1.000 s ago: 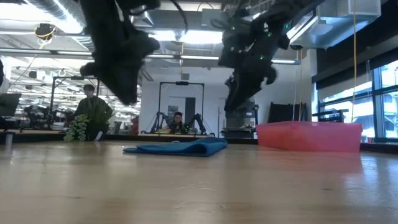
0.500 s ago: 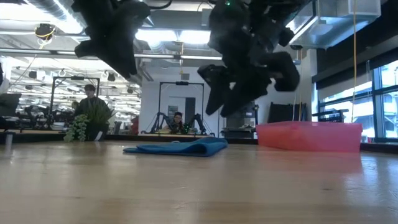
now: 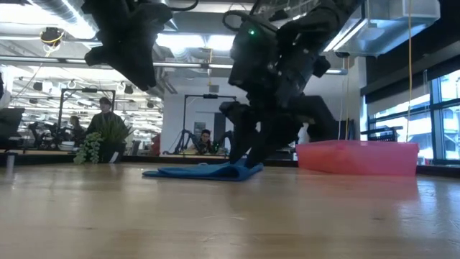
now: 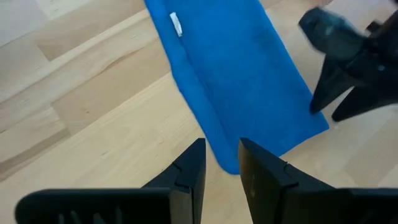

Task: Roll microfiber towels into tight, uniform cylinder then place into a basket
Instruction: Fold the blue microfiber towel

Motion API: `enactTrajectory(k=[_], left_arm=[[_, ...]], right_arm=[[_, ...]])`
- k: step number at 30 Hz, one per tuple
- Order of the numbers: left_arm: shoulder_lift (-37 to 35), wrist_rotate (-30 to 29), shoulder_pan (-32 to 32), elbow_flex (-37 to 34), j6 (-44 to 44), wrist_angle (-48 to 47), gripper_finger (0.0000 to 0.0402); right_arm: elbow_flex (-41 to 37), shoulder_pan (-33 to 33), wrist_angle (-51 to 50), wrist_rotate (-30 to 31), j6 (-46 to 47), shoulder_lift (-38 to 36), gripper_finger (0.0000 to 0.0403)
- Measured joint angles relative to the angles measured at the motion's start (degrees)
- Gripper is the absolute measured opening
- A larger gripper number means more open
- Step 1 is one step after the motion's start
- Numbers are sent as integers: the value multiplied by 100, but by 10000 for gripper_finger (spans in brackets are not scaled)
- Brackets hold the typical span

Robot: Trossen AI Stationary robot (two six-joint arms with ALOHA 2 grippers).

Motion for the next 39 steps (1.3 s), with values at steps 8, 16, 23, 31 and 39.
enactTrajectory(k=[8, 16, 23, 31, 39], left_arm=[[2, 2, -7, 0, 4, -13, 85], [2, 2, -66, -2, 4, -9, 85], [2, 2, -63, -2, 4, -9, 85], [2, 3, -63, -2, 3, -10, 85], [4, 2, -61, -4, 5, -55, 85]], right_arm=[[1, 9, 171, 209, 20, 181, 164], [4, 20, 184, 383, 375, 291, 97], [20, 0, 202, 385, 478, 303, 12], [206, -188, 44, 445, 797, 273, 6], [214, -461, -60, 399, 1352, -74, 9]])
